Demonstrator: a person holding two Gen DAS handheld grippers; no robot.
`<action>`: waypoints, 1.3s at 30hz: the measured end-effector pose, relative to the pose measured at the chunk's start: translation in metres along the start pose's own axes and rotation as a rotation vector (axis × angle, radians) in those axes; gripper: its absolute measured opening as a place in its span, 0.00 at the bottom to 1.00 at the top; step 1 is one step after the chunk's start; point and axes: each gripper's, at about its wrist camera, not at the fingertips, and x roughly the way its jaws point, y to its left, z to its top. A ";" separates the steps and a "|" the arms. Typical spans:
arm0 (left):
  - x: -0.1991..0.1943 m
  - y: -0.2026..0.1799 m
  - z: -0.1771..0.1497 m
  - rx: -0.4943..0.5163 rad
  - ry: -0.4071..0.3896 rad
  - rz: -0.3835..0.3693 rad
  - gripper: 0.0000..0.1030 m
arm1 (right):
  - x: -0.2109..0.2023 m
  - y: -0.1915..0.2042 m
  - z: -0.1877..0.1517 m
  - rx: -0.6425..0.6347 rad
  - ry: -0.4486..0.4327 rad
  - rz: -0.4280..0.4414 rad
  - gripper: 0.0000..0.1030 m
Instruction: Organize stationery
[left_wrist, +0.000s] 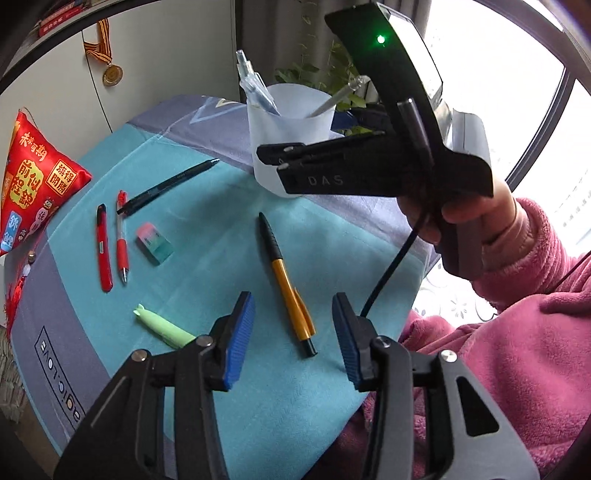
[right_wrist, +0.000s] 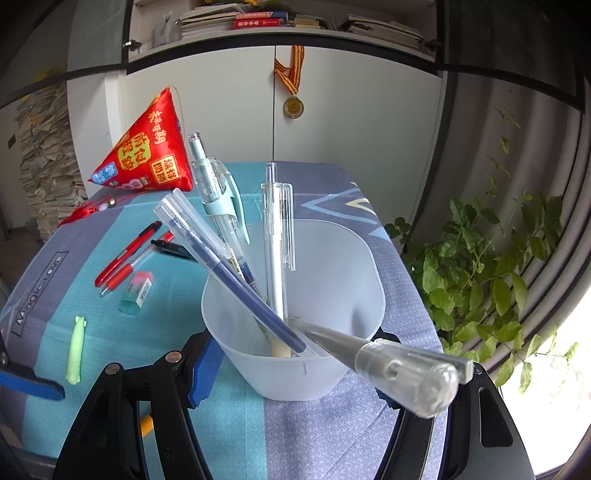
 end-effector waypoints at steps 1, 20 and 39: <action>0.003 0.000 -0.001 -0.006 0.010 -0.014 0.40 | 0.000 0.001 0.000 -0.002 0.000 -0.001 0.67; 0.038 0.003 -0.017 -0.114 0.064 0.075 0.11 | -0.002 0.006 -0.003 -0.025 -0.008 0.013 0.67; -0.042 0.033 0.022 -0.174 -0.211 0.191 0.11 | -0.003 0.008 -0.002 -0.015 -0.010 0.016 0.67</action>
